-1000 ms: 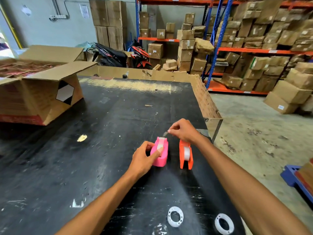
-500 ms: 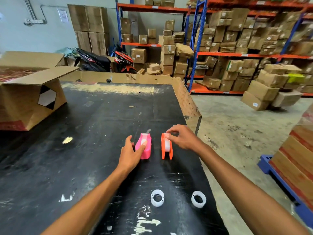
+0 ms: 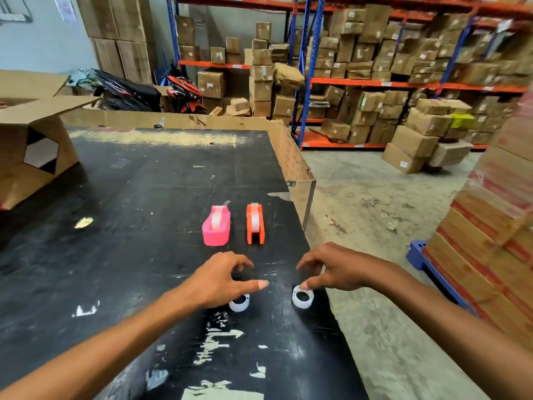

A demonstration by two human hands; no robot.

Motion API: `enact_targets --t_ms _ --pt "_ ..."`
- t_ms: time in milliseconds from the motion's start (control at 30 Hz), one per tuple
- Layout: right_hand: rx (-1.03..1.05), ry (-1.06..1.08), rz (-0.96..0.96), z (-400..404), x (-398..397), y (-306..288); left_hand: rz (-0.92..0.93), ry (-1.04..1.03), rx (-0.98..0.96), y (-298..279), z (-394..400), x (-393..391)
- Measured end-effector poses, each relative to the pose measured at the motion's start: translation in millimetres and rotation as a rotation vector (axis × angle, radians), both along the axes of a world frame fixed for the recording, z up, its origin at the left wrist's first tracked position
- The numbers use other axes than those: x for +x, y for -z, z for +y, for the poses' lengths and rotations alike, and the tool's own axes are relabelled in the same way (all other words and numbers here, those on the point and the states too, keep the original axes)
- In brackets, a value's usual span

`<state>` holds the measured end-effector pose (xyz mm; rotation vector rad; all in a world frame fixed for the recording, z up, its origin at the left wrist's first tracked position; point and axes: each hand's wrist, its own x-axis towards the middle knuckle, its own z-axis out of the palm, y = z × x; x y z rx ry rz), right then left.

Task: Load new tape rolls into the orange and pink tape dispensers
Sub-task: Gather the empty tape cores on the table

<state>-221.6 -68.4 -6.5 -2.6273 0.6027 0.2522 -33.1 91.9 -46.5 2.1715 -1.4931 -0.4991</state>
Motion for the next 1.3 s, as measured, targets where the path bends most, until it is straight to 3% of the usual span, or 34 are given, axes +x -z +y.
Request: enact_targets --t_ms 100,267,433,700,833,1033,1300 --pt "-0.027 -0.021 0.017 9 -7 9 -0.092 0.082 0.088 2 6 -4" --pt "-0.107 -0.064 0.006 22 1 16 -0.228 0.145 0.039 13 13 0" --pt "-0.126 -0.124 -0.025 39 44 15 -0.214 0.061 -0.037 15 34 33" --pt "-0.12 -0.261 -0.124 77 167 9 -0.258 -0.127 0.01 -2 83 131" --pt "-0.251 -0.297 -0.17 88 225 7 -0.223 -0.178 0.013 -7 92 178" --pt "-0.448 -0.238 -0.121 81 267 9 -0.158 -0.133 0.014 1 69 210" --pt "-0.448 -0.179 -0.061 84 278 20 -0.107 -0.065 0.051 8 52 227"
